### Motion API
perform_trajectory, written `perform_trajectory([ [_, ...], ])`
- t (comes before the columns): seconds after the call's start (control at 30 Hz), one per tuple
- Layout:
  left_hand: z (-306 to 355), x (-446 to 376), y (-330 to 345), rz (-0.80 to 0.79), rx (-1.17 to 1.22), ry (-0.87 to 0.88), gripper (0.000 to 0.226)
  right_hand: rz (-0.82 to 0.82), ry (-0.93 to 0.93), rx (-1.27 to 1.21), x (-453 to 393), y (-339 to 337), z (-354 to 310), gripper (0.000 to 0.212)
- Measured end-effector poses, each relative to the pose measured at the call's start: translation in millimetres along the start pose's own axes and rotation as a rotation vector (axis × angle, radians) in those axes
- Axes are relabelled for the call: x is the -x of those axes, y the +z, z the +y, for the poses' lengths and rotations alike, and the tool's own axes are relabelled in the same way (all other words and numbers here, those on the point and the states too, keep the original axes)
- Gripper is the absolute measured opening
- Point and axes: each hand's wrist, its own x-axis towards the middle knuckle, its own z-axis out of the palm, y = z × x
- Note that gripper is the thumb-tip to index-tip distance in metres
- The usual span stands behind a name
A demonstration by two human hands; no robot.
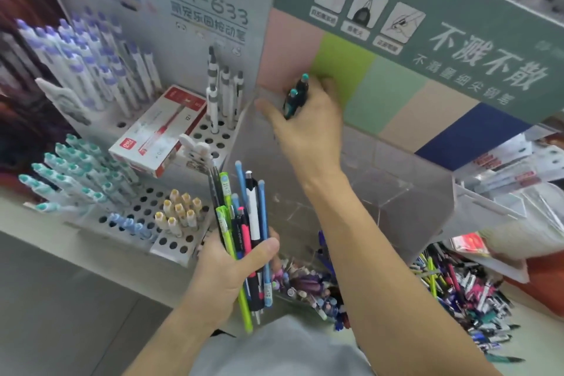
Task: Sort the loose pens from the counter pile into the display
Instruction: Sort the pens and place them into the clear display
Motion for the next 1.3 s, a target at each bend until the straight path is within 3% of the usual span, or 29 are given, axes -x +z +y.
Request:
perform_trajectory([
  [0.27,-6,3,2,-0.022,-0.029,0.013,0.01,-0.112,0.022,-0.156,-12,-33,0,0.016],
  [0.37,-6,4,2,-0.034,-0.038,0.009,0.014,-0.115,-0.057,-0.116,-14,-39,-6,0.022],
  [0.5,-10,4,0,-0.029,-0.066,-0.023,0.035,-0.224,-0.076,0.051,-14,-35,-9,0.037],
  [0.6,-9,5,-1,-0.04,-0.073,-0.025,0.034,-0.131,-0.065,-0.034,-6,-37,-5,0.054],
  [0.7,-11,5,-2,-0.054,-0.074,-0.047,0.03,0.045,-0.208,-0.182,18,-41,5,0.05],
  [0.83,-15,4,2,-0.072,-0.041,-0.099,0.032,0.024,-0.258,-0.228,59,-47,26,0.046],
  [0.97,-19,2,4,-0.124,-0.058,-0.137,0.046,0.012,-0.186,-0.25,95,-66,33,0.02],
  [1.03,-19,2,5,-0.197,-0.09,-0.168,0.063,-0.228,-0.099,-0.213,112,-75,35,0.021],
  [1.1,-20,4,7,-0.296,-0.124,-0.189,0.069,-0.423,-0.022,-0.135,126,-78,45,0.038],
  [1.17,-22,7,8,-0.367,-0.121,-0.21,0.065,-0.422,0.04,-0.154,136,-79,55,0.042],
  [1.3,-30,13,9,-0.422,-0.114,-0.239,0.057,-0.423,0.282,-0.412,149,-87,67,0.032],
])
